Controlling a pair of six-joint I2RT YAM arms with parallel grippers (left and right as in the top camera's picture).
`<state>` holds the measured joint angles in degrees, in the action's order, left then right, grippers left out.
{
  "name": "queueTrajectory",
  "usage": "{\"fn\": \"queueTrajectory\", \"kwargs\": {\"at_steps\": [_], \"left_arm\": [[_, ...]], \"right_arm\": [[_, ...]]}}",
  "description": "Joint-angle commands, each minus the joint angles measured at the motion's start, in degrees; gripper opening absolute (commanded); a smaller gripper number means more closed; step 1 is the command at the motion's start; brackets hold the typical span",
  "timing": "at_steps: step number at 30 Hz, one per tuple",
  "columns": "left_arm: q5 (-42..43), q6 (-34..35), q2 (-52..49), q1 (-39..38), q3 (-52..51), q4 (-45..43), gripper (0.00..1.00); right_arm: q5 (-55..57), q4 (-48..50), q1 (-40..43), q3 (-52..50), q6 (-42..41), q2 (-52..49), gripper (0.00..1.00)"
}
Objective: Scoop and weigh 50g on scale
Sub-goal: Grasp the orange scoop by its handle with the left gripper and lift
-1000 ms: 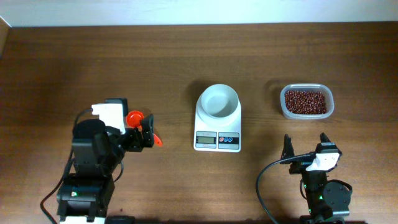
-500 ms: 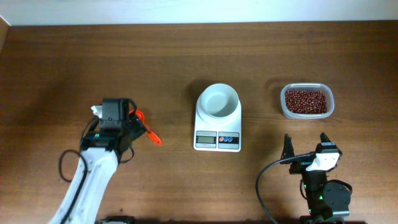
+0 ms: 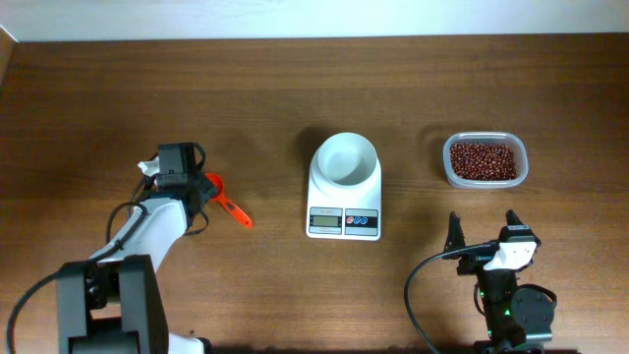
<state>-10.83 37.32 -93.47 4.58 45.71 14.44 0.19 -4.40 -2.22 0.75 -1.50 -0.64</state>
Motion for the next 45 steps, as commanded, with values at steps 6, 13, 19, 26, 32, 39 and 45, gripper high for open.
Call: {"fn": "queueTrajectory", "kwargs": {"at_steps": [6,13,19,26,32,39,45], "left_arm": [[6.6,-4.2,-6.5,0.2,0.5,-4.8,0.14],[7.0,0.8,6.9,0.2,0.5,4.9,0.00],[17.5,5.5,18.9,0.2,0.5,11.4,0.00],[19.0,5.6,18.9,-0.1,0.5,19.7,0.00],[23.6,5.6,21.3,-1.3,0.5,23.9,0.00],[23.1,5.6,22.4,-5.3,0.5,23.9,0.00],[23.1,7.0,22.4,-5.3,0.5,27.1,0.00]], "right_arm": [[0.5,-0.1,0.4,-0.4,-0.2,0.3,0.99],[0.5,-0.1,0.4,-0.4,-0.2,0.3,0.99],[0.5,-0.1,0.4,-0.4,-0.2,0.3,0.99],[0.5,-0.1,0.4,-0.4,-0.2,0.3,0.99],[0.5,-0.1,0.4,-0.4,-0.2,0.3,0.99],[0.5,-0.1,0.4,-0.4,-0.2,0.3,0.99],[0.5,-0.1,0.4,-0.4,-0.2,0.3,0.99]]}}
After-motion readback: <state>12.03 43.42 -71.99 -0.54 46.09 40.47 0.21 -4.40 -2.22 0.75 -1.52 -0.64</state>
